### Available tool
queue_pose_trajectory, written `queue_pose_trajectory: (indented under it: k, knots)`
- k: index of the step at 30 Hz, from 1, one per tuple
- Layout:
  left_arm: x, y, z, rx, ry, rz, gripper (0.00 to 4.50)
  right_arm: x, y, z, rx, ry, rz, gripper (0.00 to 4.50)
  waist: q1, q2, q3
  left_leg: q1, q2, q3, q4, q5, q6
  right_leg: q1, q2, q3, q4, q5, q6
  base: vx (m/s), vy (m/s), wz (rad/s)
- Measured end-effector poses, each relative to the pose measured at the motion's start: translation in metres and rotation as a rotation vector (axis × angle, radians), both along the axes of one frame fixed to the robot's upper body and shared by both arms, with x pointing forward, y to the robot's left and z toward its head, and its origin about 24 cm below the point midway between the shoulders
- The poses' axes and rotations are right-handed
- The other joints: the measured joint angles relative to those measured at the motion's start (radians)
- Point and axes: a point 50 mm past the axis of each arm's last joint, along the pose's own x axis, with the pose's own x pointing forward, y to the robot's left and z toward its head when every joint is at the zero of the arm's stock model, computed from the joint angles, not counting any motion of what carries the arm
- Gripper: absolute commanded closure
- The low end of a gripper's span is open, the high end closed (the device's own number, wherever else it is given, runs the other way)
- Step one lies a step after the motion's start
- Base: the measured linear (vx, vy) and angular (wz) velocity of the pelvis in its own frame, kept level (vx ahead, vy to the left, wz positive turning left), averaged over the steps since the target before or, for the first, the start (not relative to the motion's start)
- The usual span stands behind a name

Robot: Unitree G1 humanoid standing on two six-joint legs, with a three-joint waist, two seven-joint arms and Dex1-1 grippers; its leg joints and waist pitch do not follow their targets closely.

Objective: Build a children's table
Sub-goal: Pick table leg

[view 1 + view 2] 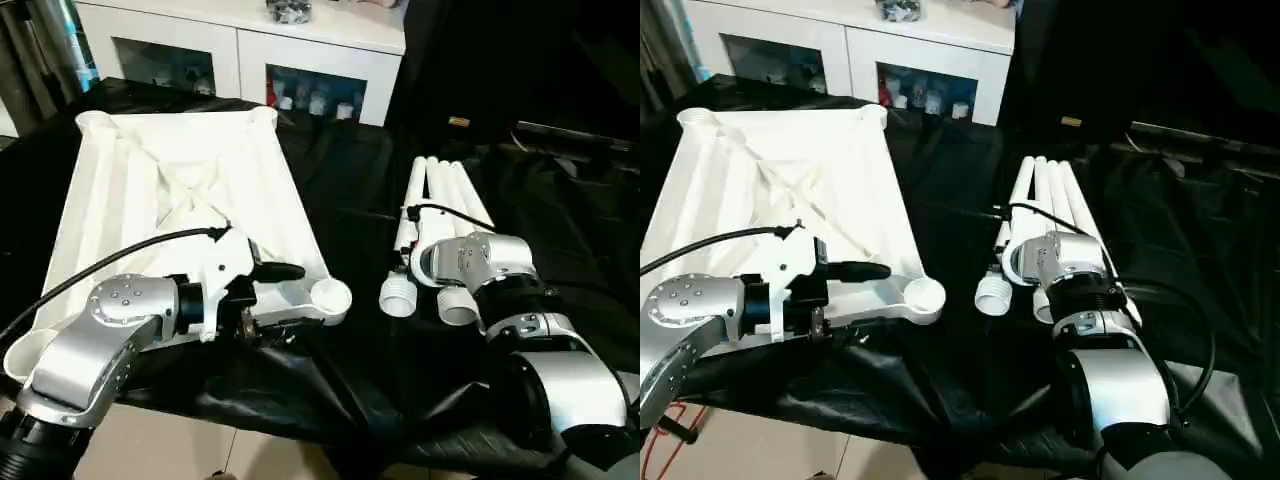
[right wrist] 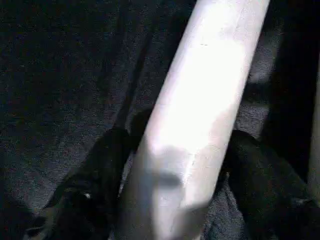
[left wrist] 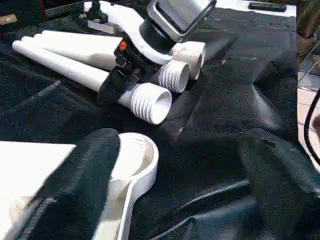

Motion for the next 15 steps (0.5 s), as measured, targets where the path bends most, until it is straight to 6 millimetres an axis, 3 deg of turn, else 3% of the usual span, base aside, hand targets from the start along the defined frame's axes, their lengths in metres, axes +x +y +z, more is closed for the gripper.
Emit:
queue_pose_trajectory:
  k: [12, 15]
  knots:
    - [0.021, -0.001, 0.000, 0.070, -0.064, 0.039, 0.00, 0.003, -0.010, 0.001, 0.050, -0.015, -0.077, 2.40, 0.002, 0.010, 0.006, 0.000, 0.001, 0.000, 0.000, 0.001, 0.000, 0.000, 0.000, -0.001, 0.001, 0.000, -0.001, 0.000, 0.000, 0.00]
    - [0.035, -0.003, 0.002, 0.083, -0.068, 0.126, 0.00, 0.004, -0.012, 0.002, 0.077, -0.026, -0.102, 2.57, 0.003, 0.010, 0.006, -0.001, 0.001, 0.000, 0.000, 0.001, 0.000, 0.000, 0.000, -0.001, 0.001, 0.000, -0.001, 0.000, 0.000, 0.00]
